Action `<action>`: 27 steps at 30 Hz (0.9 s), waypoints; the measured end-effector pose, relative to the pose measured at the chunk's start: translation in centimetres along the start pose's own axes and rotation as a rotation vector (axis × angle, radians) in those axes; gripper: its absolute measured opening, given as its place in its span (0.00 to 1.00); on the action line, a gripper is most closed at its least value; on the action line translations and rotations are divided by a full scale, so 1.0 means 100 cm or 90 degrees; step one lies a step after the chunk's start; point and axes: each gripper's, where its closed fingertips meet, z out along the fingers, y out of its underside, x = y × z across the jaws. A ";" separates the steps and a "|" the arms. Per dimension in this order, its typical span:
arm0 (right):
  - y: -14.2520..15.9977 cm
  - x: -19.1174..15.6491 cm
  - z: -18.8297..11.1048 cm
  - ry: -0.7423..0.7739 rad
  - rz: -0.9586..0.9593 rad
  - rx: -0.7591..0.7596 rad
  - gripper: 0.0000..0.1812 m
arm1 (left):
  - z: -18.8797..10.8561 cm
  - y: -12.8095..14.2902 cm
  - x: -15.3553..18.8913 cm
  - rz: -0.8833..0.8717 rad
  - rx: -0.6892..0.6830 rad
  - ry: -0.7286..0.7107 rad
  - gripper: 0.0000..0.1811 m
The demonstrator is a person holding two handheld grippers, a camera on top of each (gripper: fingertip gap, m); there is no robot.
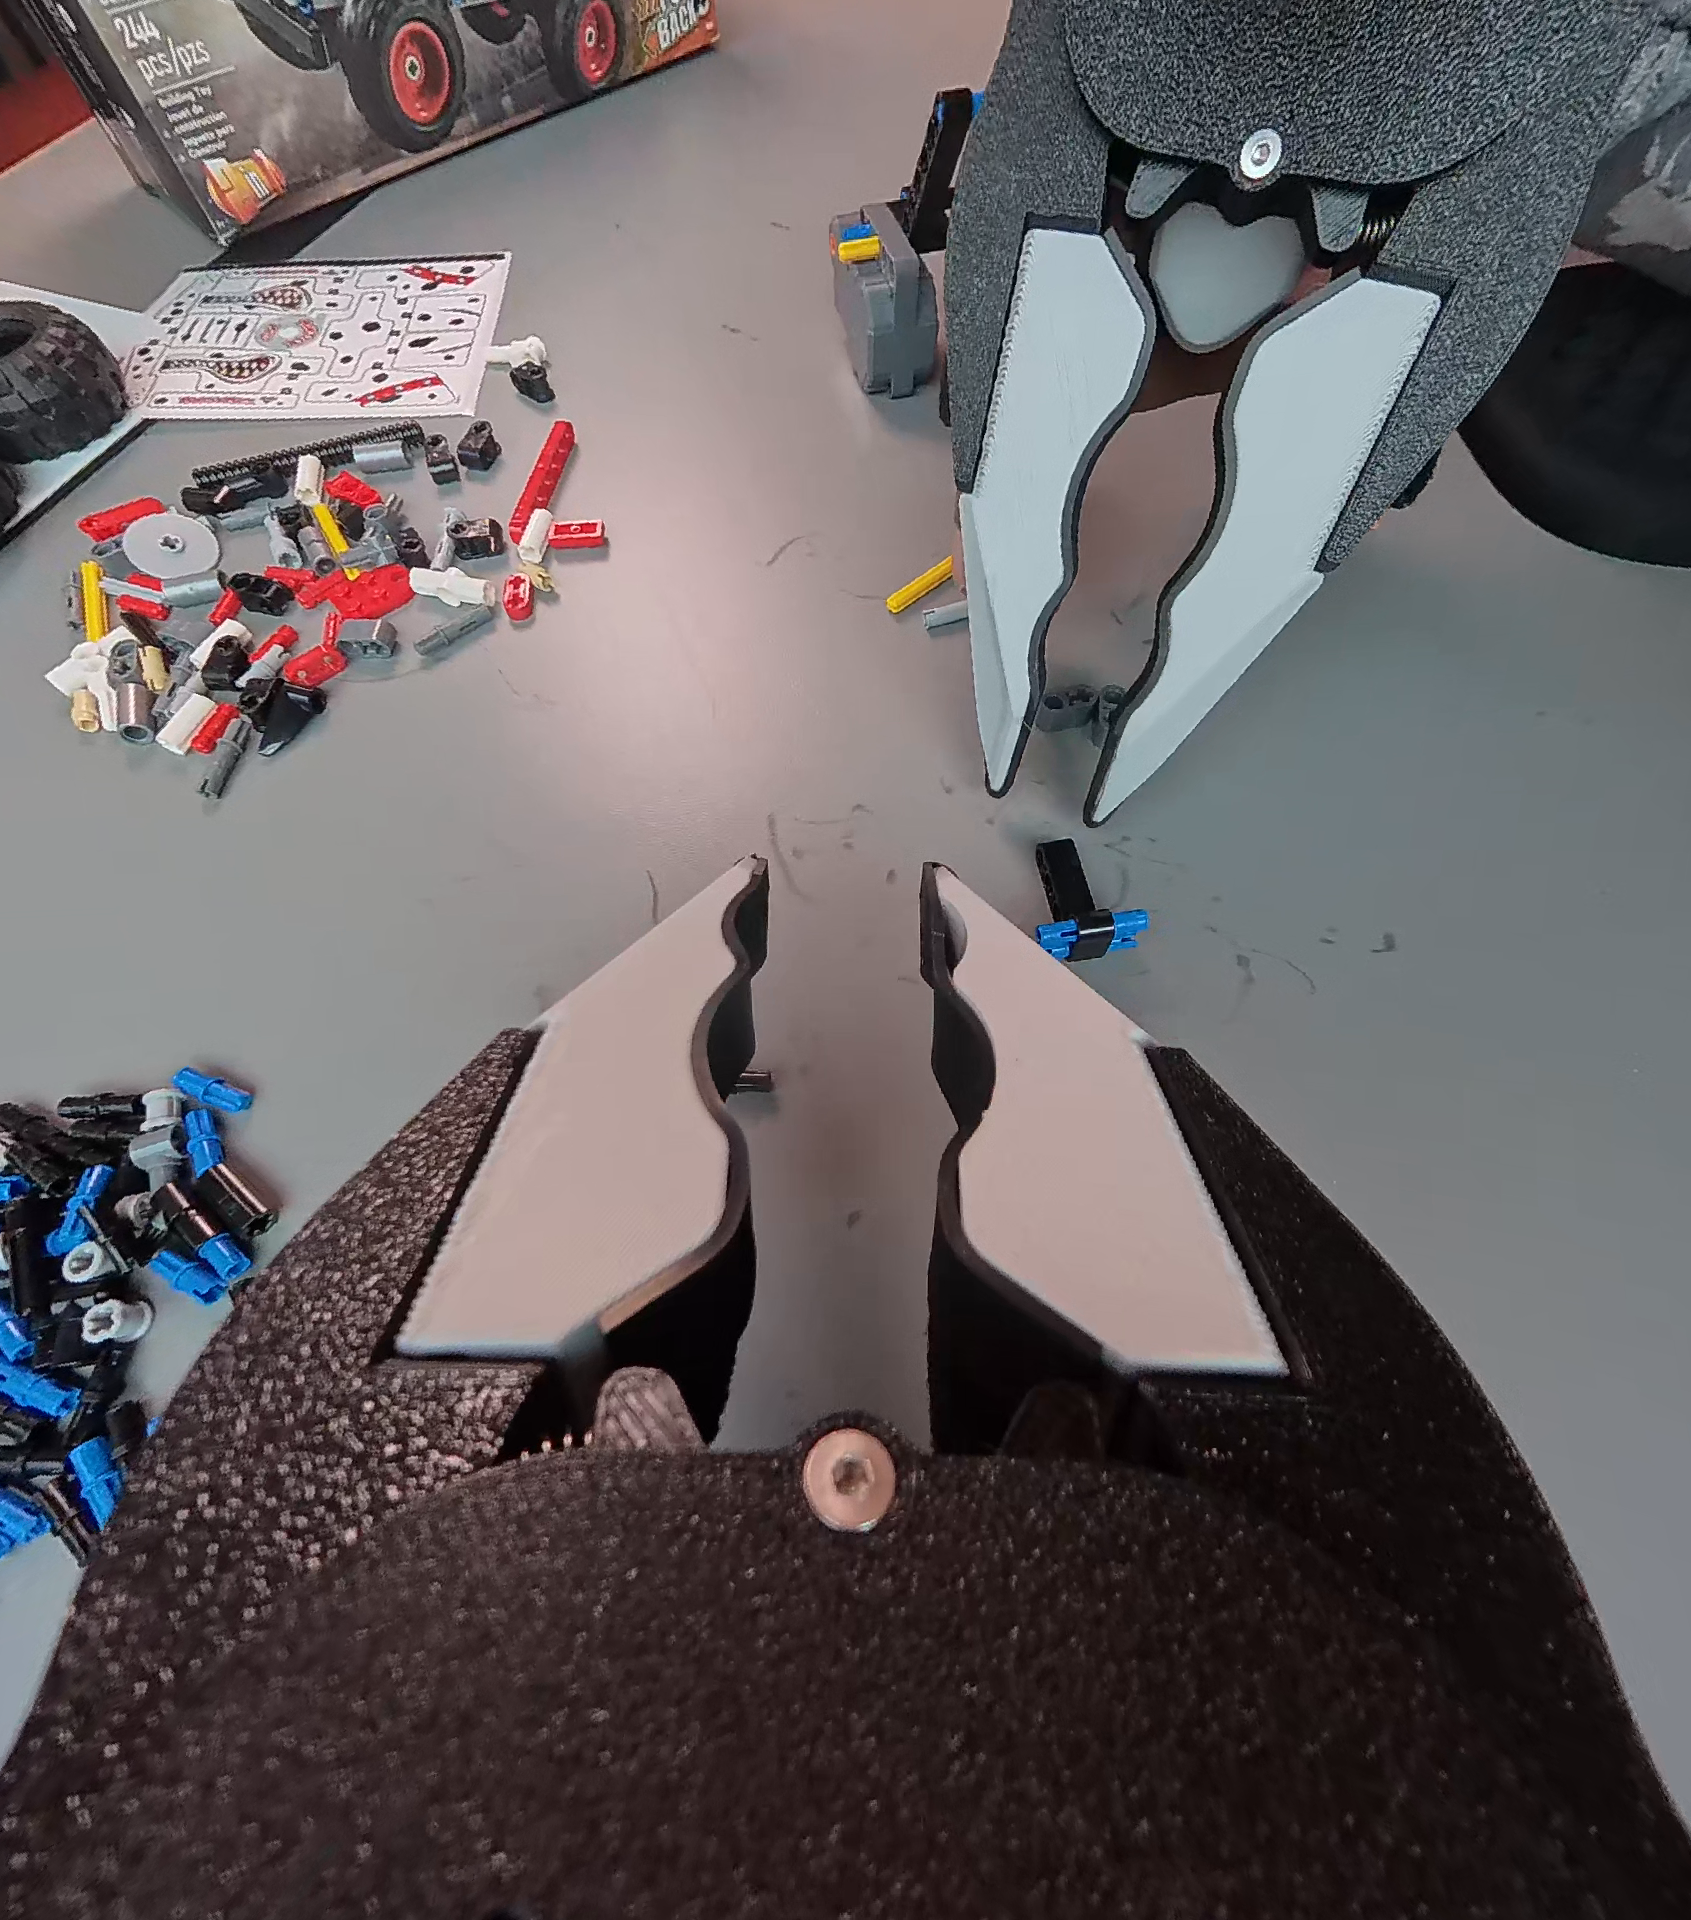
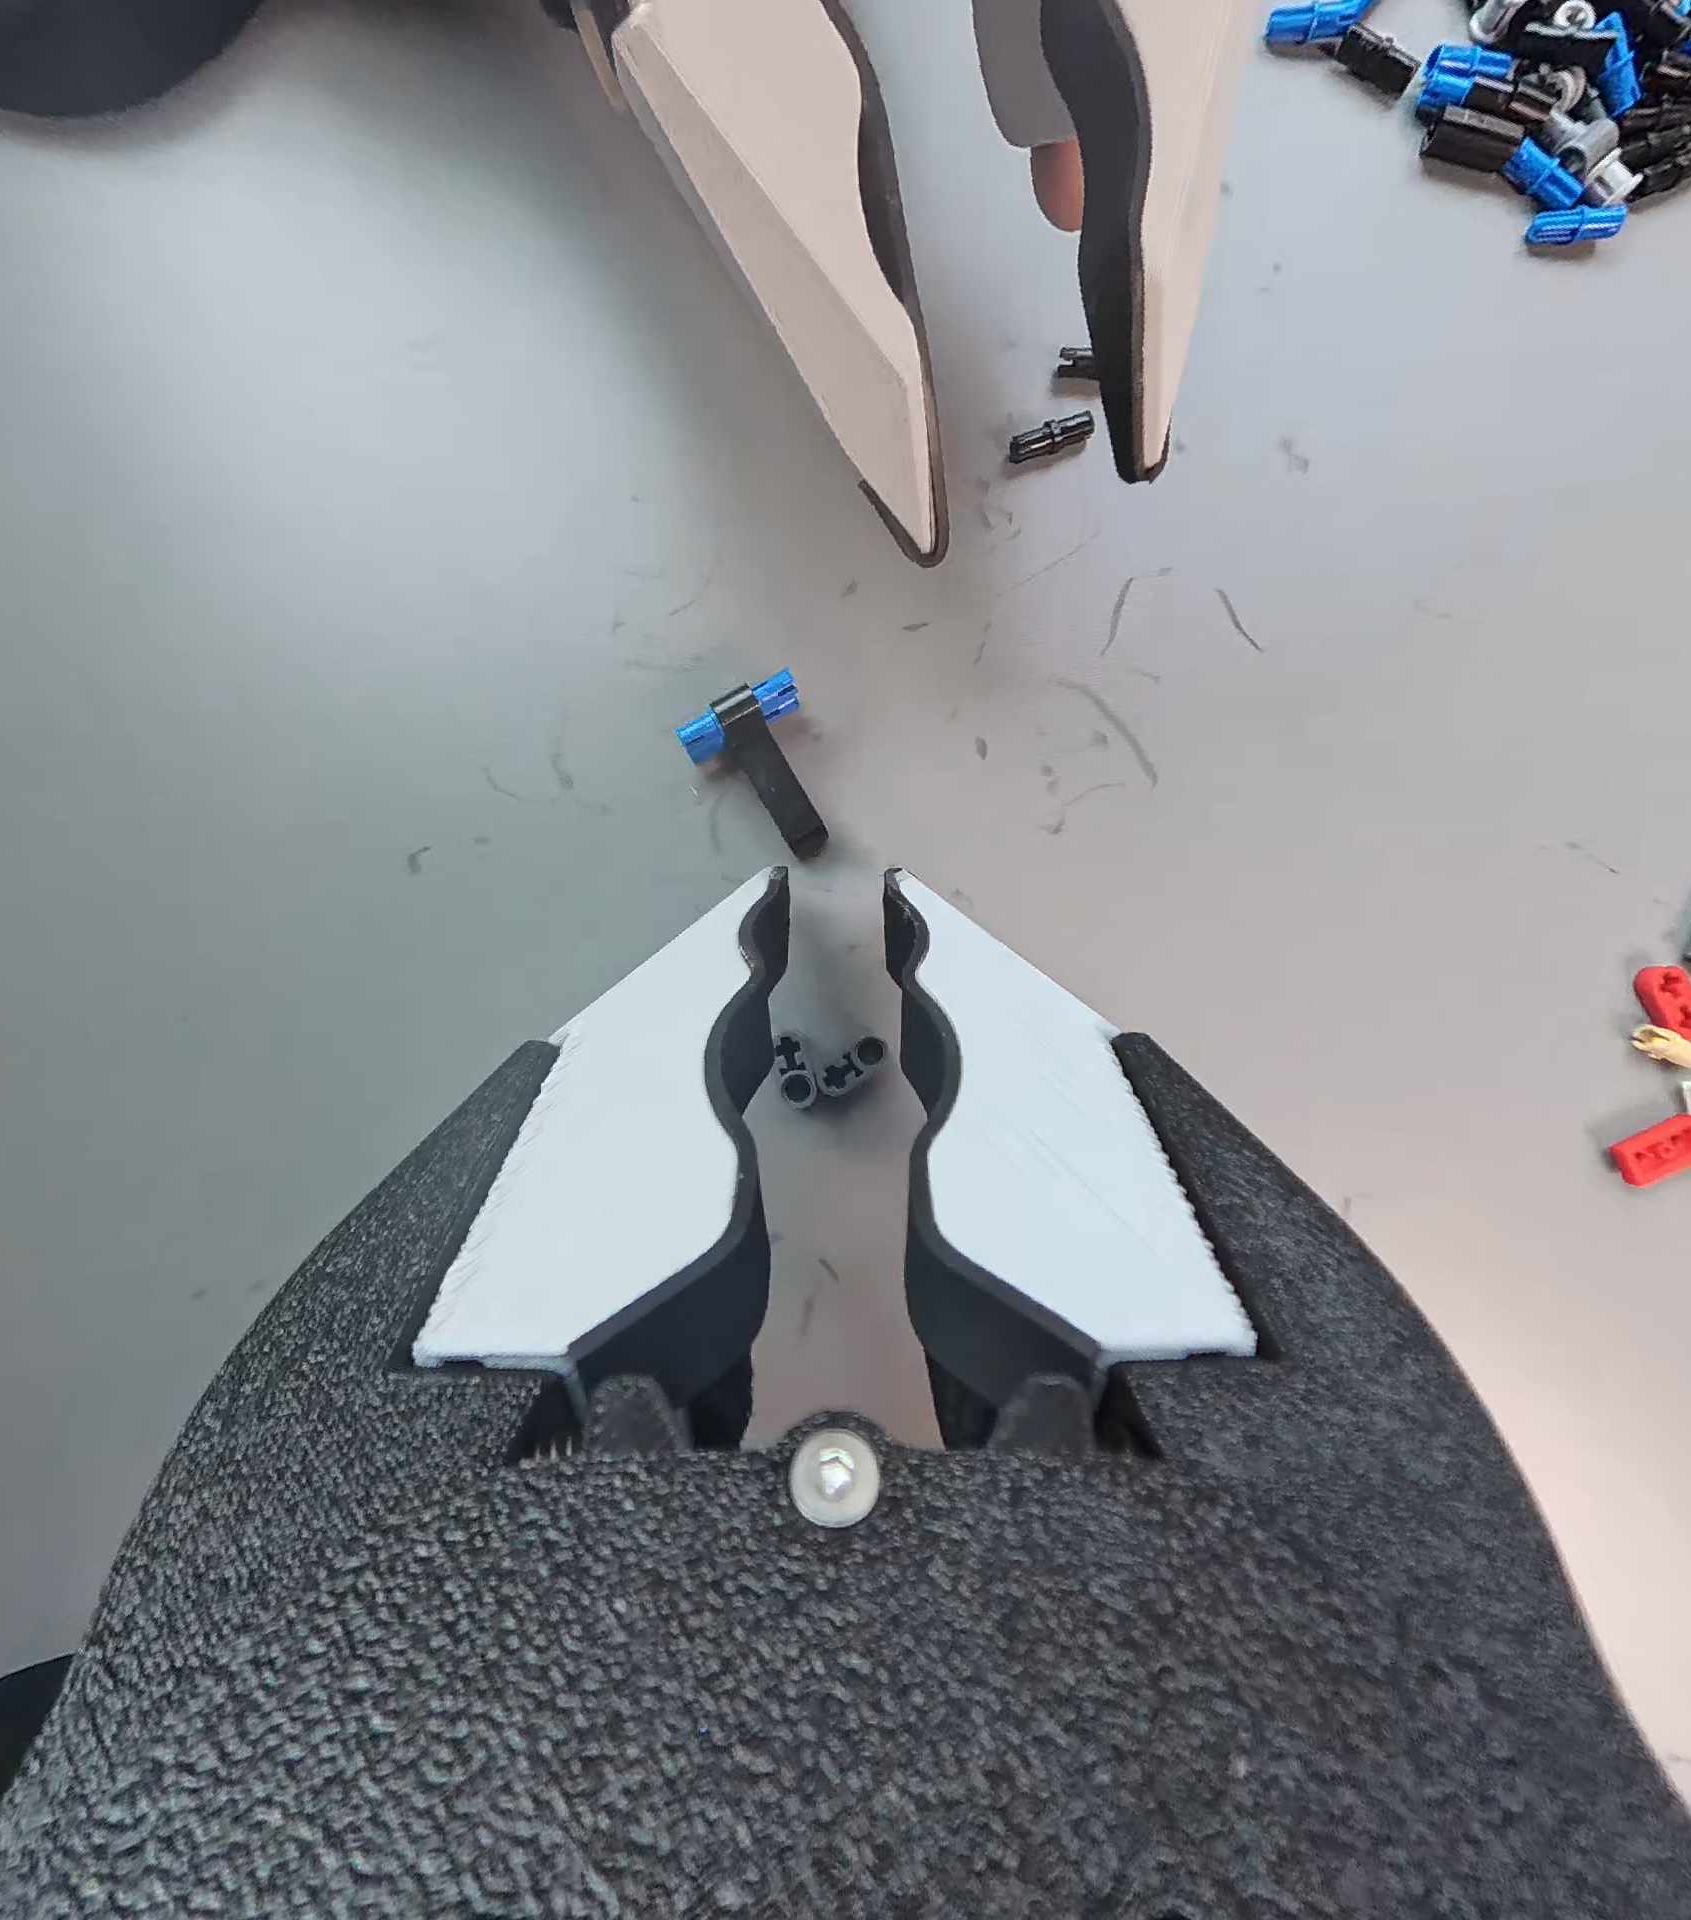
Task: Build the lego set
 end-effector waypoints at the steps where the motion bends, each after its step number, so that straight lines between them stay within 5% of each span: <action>1: 0.000 0.000 0.000 -0.001 -0.002 -0.001 0.10 | 0.000 0.000 0.000 0.001 -0.001 0.000 0.16; 27: -0.002 0.000 0.008 -0.023 -0.027 -0.016 0.11 | 0.003 0.003 0.004 0.017 -0.010 0.005 0.15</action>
